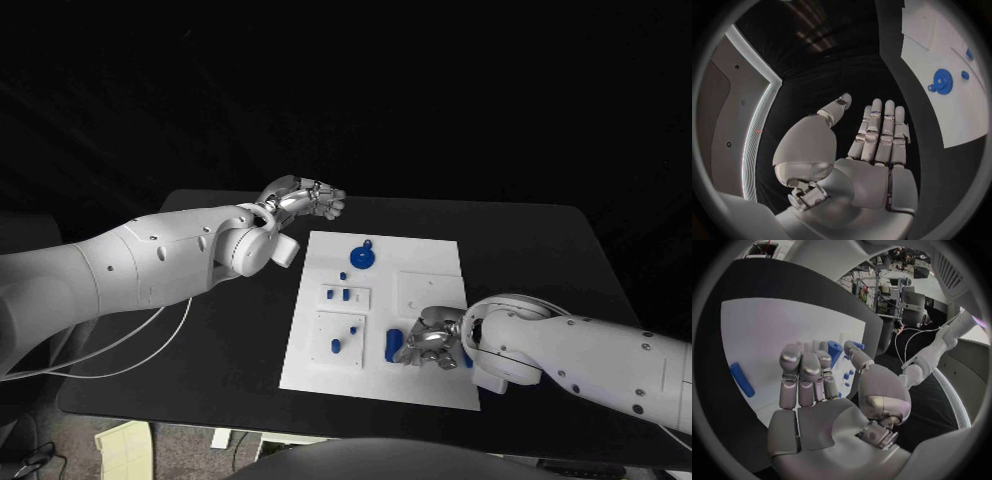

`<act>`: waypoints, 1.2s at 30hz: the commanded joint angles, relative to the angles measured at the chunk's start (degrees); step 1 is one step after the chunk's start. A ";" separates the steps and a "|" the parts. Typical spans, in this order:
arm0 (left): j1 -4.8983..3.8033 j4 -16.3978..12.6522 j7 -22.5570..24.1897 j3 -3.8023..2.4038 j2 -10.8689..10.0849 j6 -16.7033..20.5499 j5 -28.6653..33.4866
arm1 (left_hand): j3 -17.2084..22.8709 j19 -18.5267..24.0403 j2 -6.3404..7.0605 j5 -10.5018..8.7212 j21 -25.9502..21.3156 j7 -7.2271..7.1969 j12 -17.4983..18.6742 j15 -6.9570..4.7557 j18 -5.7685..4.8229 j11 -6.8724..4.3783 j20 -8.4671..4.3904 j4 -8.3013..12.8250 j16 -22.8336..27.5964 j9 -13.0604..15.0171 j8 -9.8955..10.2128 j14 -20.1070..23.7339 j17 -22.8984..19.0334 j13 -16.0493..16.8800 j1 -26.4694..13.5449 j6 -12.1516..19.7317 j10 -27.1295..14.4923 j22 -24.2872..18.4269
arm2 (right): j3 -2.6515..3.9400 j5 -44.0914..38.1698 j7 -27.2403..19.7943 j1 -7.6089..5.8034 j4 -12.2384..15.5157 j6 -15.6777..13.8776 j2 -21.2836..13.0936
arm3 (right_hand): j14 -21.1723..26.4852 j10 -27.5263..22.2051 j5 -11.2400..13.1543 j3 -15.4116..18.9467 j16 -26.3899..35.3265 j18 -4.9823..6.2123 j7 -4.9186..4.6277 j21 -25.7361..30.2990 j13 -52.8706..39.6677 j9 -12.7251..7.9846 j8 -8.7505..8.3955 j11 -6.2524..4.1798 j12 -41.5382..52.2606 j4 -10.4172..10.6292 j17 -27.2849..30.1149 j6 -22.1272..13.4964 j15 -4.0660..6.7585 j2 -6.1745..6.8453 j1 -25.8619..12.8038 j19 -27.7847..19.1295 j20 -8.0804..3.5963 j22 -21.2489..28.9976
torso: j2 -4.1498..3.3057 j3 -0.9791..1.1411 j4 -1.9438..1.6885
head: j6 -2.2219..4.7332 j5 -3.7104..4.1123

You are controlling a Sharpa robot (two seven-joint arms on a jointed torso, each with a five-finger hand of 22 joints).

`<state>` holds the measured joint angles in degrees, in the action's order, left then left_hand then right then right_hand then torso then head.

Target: Assemble the parts on the task board

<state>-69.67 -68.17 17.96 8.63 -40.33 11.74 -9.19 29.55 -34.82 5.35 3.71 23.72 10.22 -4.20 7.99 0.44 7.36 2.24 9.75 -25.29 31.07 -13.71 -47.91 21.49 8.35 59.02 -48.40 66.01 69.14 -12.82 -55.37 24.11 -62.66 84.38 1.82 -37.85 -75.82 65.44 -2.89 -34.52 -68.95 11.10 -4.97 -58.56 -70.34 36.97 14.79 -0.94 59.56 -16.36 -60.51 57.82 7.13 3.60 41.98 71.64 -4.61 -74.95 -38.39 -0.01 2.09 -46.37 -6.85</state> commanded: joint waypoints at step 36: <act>-0.02 0.08 0.27 -0.01 -0.02 -0.57 0.28 | 0.17 -0.31 -0.22 -0.11 -0.33 -0.09 0.17 0.15 0.97 0.10 0.10 -0.61 0.43 -0.11 -0.37 -0.27 0.21 -0.14 -0.52 0.39 -0.15 0.22 | -0.03 -2.12 1.83 0.07 -1.33 5.29 1.05 | 0.05 1.17 0.08 -10.63 0.10 3.90 0.12 -0.82 0.10 0.01 0.01 -0.55 -0.38 1.98 -0.12 2.04 0.33 -10.46 -5.40 -0.05 1.13 -0.89 | 0.01 -0.04 -0.09 | -0.39 0.13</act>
<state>-69.67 -68.00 17.90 8.65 -40.38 11.64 -9.19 29.55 -34.82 5.09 3.71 23.73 10.22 -4.20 7.99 0.44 7.36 2.24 9.44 -25.07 31.02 -13.71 -47.91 21.65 8.30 58.77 -48.40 66.01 69.30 -12.85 -56.83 25.90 -62.59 83.05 5.85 -36.77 -75.71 66.25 -2.89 -44.95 -68.95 11.52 -4.34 -59.23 -70.15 36.95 14.79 -1.34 59.55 -14.46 -60.57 58.83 7.24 -7.20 36.58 71.42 -3.77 -74.95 -38.39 -0.05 2.01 -46.78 -6.76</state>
